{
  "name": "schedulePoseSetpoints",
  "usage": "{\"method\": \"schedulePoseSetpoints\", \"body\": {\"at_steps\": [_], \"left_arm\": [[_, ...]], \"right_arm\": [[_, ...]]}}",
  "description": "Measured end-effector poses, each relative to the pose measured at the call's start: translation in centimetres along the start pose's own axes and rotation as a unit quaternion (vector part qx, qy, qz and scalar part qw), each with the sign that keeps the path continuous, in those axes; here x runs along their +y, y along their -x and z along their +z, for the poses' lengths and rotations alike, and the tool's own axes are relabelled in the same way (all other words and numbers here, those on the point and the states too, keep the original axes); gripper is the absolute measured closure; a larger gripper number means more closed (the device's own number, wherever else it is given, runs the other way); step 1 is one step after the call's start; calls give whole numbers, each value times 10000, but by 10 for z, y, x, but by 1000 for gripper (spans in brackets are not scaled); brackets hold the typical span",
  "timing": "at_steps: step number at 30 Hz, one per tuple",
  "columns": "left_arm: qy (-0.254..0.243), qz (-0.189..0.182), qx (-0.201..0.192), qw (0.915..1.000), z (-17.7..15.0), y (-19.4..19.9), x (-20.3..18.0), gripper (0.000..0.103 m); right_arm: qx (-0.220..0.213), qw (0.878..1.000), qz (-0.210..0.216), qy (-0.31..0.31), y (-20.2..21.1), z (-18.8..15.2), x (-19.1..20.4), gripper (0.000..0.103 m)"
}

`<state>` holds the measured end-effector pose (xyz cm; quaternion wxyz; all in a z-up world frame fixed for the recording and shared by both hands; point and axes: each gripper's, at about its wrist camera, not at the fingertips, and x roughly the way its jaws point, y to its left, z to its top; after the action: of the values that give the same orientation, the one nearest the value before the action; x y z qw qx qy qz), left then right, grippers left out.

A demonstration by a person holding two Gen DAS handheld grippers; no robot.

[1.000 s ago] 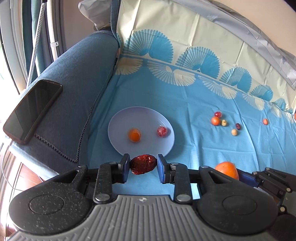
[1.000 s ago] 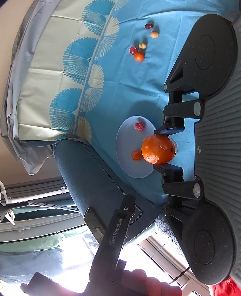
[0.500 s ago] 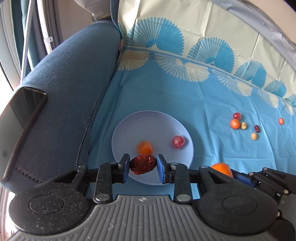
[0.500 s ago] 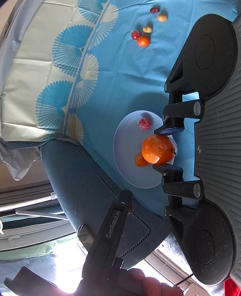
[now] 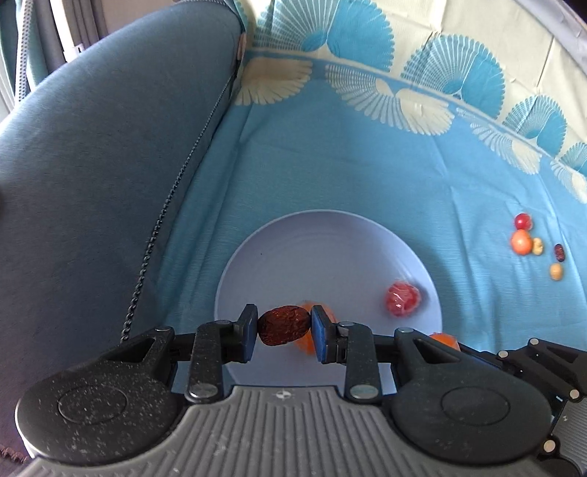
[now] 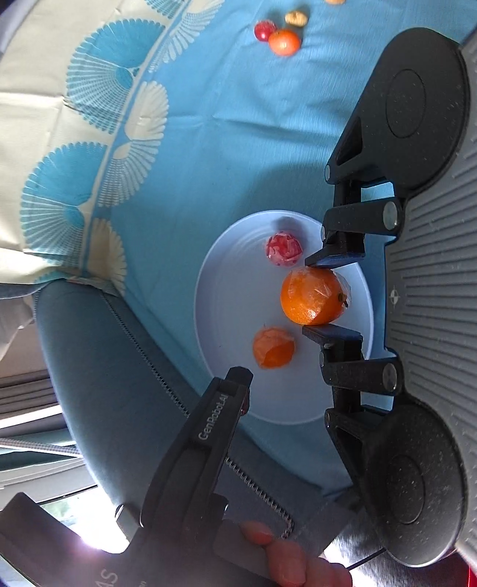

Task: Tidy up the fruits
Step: 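Carry the date and orange over the plate and open both tools to drop them, then lift both tools back from the plate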

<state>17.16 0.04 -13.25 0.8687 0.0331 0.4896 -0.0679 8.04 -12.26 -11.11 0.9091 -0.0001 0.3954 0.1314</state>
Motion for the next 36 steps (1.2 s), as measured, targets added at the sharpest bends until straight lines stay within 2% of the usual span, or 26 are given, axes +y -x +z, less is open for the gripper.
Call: {"method": "schedulePoseSetpoints", "body": {"at_steps": [8,9,10,12,13,14,17,22,27,32,36], "left_arm": [[2,5,27,10000,6,-23,3,68],[1,-23,20,10000,7,-24,3,58],[5,-47,46,10000,8,-24,4,29],[113,79,-17,9999,9,-19,4,0],[164,150,-127,9997,9,-14,4,0],[147,178,-140,9996,9,-10,3,0],[10,286,55,9996,9,1,1,0],[-260,524,128,9982,-10,36,-3,0],[-85,588,339,9977,-45,78,1,0],[-36,675,231,9974,-80,115,1,0],[91,586,104,9982,-96,139,-1,0]], "right_arm": [[143,9999,7,87,-26,0,-3,69],[167,9998,18,116,-29,0,-3,68],[200,9997,36,153,-30,0,-3,68],[159,9997,-13,185,-28,0,-2,49],[104,9997,-55,207,-26,1,-1,30],[29,9997,-114,227,-23,1,-1,18],[-67,9994,-251,219,-7,1,2,9],[34,9999,-128,-60,31,-6,5,4],[72,9993,-61,-351,76,-22,10,2],[-149,9994,-70,-289,116,-36,23,1],[-404,9990,-147,-139,141,-42,32,1]]}}
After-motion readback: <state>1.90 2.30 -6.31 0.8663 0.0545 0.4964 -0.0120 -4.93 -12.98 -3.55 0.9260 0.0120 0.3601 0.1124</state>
